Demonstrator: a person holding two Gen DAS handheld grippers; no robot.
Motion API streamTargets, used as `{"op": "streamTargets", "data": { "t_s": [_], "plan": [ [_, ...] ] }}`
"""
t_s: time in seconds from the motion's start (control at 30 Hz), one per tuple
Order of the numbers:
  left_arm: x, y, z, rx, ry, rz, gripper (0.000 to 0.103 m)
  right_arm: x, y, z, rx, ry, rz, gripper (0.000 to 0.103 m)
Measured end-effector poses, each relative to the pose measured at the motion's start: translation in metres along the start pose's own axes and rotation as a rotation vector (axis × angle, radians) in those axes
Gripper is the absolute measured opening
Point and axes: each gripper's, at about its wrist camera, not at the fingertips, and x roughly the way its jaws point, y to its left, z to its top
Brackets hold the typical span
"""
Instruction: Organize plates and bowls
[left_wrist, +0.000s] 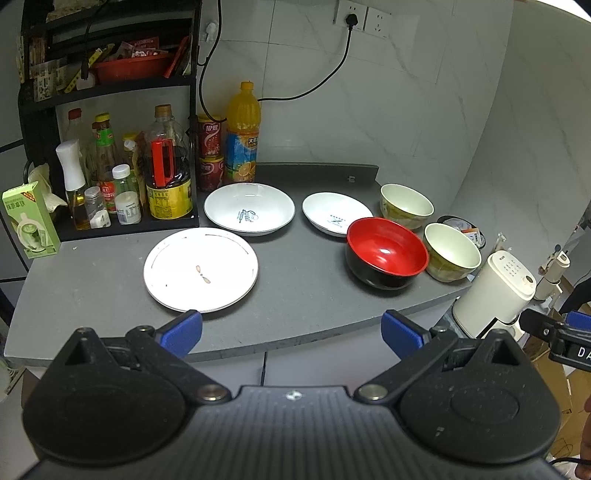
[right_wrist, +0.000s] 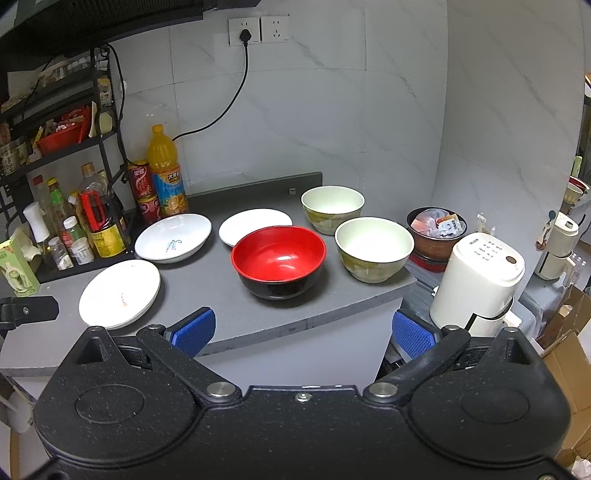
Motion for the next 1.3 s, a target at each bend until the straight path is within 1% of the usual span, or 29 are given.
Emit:
{"op": "streamTargets", "data": {
  "t_s": [0.27,0.5,0.57,0.63,0.7,0.8,0.93,1.1,1.2,1.3],
  "plan": [
    [0.006,0.001,0.006,0.009,0.007,-0.006,0.102,0.006,0.0,0.003,0.007,0.002,-0.008,0.103],
    [0.025,0.0,0.019,0.024,0.027,-0.024,0.102,0.019,-0.003,0.011,0.035,0.005,-0.03,0.103],
    [0.036,0.0,0.024,0.032,0.038,-0.028,0.102,0.023,-0.006,0.015,0.017,-0.016,-0.019,0.103],
    [0.049,0.001,0.029,0.033,0.059,-0.04,0.102,0.026,-0.01,0.022,0.025,-0.024,-0.035,0.103],
    [0.062,0.001,0.035,0.034,0.078,-0.041,0.102,0.03,-0.015,0.03,0.047,-0.016,-0.053,0.103],
    [0.078,0.0,0.046,0.044,0.079,-0.045,0.102,0.038,-0.022,0.036,0.07,-0.008,-0.069,0.103],
    [0.101,-0.001,0.061,0.05,0.102,-0.057,0.102,0.055,-0.026,0.042,0.085,0.015,-0.105,0.103],
    [0.125,-0.002,0.078,0.061,0.126,-0.066,0.102,0.073,-0.034,0.047,0.155,0.044,-0.095,0.103],
    [0.137,-0.003,0.087,0.07,0.13,-0.066,0.102,0.086,-0.034,0.05,0.174,0.06,-0.107,0.103],
    [0.151,-0.003,0.095,0.061,0.147,-0.087,0.102,0.096,-0.034,0.053,0.188,0.074,-0.103,0.103]
  ]
}}
